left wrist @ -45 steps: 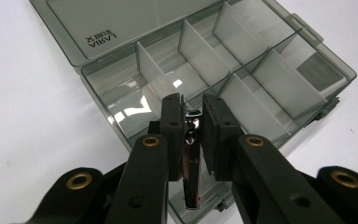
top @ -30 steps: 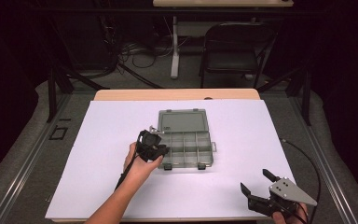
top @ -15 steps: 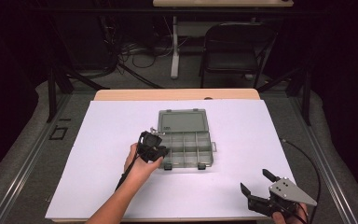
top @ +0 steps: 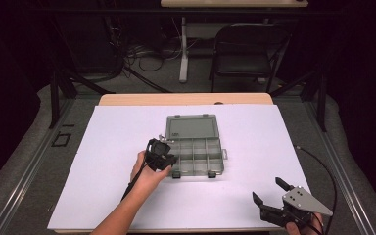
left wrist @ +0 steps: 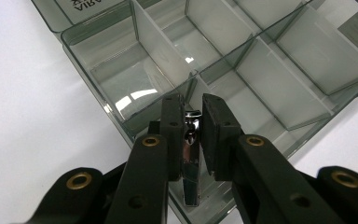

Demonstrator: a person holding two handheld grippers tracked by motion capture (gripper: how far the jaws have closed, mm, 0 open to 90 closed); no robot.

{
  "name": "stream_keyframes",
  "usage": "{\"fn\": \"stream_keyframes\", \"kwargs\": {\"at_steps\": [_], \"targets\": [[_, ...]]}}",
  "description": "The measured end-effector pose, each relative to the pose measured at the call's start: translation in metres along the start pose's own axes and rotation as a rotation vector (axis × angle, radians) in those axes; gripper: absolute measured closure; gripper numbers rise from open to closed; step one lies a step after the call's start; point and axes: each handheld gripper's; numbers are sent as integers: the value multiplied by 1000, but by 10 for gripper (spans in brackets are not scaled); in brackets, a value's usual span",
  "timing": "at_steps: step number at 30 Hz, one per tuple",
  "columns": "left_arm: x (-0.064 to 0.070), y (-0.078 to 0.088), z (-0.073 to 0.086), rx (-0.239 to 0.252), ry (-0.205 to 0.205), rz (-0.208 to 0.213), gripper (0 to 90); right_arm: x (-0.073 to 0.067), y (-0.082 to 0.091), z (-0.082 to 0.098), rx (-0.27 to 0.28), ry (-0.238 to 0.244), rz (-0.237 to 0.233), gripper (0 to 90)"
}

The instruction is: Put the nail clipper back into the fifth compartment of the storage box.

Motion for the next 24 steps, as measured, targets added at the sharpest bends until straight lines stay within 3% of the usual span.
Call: {"fn": "stream_keyframes", "kwargs": {"at_steps": [18, 24], "targets": [[0, 0, 1, -14, 4, -6, 789, -1, -1, 0, 0, -6, -2, 141], [1, 8, 1, 23, 8, 4, 663, -1, -1, 0, 0, -7, -2, 141]]}}
Point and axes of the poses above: each handheld gripper's, and its own axes: y roughly backward along the jaws, z roughly out of its underside, x roughly to its right, and after that the axes turned 7 degrees about y, right-handed
